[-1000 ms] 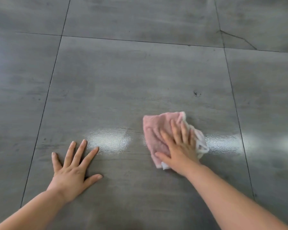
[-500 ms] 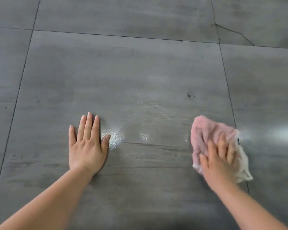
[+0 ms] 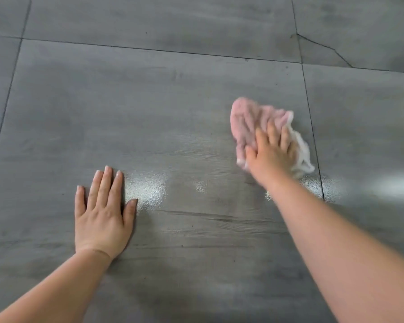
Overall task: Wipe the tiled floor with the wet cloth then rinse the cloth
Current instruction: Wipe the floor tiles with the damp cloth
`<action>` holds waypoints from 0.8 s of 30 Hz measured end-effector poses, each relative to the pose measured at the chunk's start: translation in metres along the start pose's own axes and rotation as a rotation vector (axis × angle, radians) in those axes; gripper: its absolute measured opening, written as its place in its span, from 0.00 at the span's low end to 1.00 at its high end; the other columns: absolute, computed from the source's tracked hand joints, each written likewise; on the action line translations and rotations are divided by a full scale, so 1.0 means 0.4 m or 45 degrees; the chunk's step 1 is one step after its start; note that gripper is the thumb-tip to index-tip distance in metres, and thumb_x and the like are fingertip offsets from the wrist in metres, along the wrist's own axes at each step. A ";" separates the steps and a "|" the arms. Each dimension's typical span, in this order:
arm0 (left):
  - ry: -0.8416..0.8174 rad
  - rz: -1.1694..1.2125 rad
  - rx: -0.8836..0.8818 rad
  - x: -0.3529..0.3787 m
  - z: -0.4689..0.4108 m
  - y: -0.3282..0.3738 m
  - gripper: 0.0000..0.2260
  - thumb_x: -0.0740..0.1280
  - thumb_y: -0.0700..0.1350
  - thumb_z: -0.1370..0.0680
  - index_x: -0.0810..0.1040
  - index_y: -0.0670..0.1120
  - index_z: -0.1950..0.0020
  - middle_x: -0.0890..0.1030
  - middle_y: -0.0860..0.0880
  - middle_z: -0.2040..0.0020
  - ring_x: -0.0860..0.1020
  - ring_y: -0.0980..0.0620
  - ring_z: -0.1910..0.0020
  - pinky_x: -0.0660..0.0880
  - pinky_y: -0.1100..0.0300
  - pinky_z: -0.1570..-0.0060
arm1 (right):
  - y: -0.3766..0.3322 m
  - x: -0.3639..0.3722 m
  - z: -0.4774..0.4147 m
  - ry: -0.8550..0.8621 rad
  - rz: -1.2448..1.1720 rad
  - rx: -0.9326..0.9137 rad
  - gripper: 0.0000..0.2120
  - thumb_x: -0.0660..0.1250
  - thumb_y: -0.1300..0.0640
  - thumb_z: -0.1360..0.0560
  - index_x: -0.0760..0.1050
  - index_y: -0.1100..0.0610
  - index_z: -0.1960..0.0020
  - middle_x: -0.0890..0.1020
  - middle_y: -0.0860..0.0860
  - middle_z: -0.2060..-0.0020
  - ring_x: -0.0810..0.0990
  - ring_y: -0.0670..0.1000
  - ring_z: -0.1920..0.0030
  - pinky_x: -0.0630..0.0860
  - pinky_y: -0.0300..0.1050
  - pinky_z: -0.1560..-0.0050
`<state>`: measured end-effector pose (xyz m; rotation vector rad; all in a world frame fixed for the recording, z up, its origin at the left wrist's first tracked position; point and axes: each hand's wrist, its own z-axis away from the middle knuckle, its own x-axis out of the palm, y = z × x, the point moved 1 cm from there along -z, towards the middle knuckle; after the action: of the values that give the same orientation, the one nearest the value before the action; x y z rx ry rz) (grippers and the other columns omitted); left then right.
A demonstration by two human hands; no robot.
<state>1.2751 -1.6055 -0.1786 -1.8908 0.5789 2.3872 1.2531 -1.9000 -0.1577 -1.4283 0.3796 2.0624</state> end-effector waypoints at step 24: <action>-0.001 0.018 0.014 -0.008 -0.002 -0.002 0.28 0.48 0.54 0.25 0.66 0.40 0.31 0.67 0.41 0.30 0.58 0.52 0.32 0.29 0.67 0.33 | 0.028 0.210 0.394 0.057 0.172 -0.718 0.30 0.57 0.46 0.36 0.64 0.49 0.33 0.45 0.45 0.24 0.39 0.53 0.25 0.45 0.58 0.29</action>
<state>1.2768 -1.6044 -0.1758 -1.8878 0.6061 2.3878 1.1074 -1.7976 -0.1760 -1.8091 -0.1091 2.3646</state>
